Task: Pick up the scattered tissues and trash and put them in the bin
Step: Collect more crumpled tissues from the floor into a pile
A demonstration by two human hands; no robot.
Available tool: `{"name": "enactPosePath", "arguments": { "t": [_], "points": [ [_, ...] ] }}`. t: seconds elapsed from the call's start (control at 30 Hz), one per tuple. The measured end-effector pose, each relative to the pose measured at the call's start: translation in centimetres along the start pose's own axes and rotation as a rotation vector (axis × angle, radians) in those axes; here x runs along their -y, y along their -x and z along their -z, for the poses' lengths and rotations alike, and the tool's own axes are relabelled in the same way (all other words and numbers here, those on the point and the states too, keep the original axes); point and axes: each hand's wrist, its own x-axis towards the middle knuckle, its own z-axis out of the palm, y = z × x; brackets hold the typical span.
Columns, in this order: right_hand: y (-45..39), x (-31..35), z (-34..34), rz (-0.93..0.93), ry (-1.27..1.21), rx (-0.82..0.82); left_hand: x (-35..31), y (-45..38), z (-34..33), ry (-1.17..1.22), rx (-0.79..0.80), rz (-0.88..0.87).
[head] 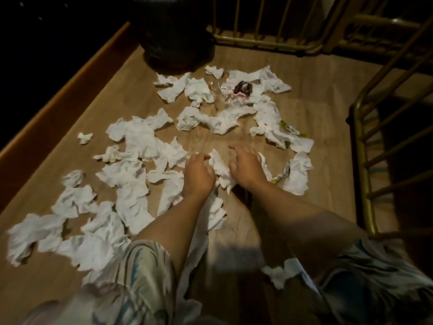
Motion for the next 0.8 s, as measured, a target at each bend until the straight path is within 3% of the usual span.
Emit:
{"name": "enactPosePath", "arguments": {
  "t": [0.07,0.13,0.27,0.37,0.53,0.67,0.8],
  "points": [
    [1.6,-1.4,-0.2,0.023,-0.010,-0.040,-0.2,2.4,-1.0,0.004,-0.043,-0.014],
    [3.3,-2.7,-0.5,0.055,-0.031,-0.075,-0.2,4.6,-1.8,0.002,0.056,-0.146],
    [7.7,-5.4,0.2,0.060,-0.011,-0.081,-1.7,6.0,-1.1,-0.245,0.458,-0.697],
    [11.1,-8.2,2.5,0.104,0.113,-0.024,-2.9,8.4,-0.7,-0.398,0.586,-1.103],
    [15.5,-11.7,5.4,0.028,0.212,-0.048,-1.4,15.4,-4.3,-0.286,1.018,-1.590],
    [18.5,-13.6,6.4,0.005,0.266,-0.029,0.6,20.3,-6.7,-0.168,1.361,-1.743],
    [22.2,-15.5,5.9,0.035,0.352,0.056,0.9,22.1,-7.4,-0.216,1.395,-1.829]
  ]
}}
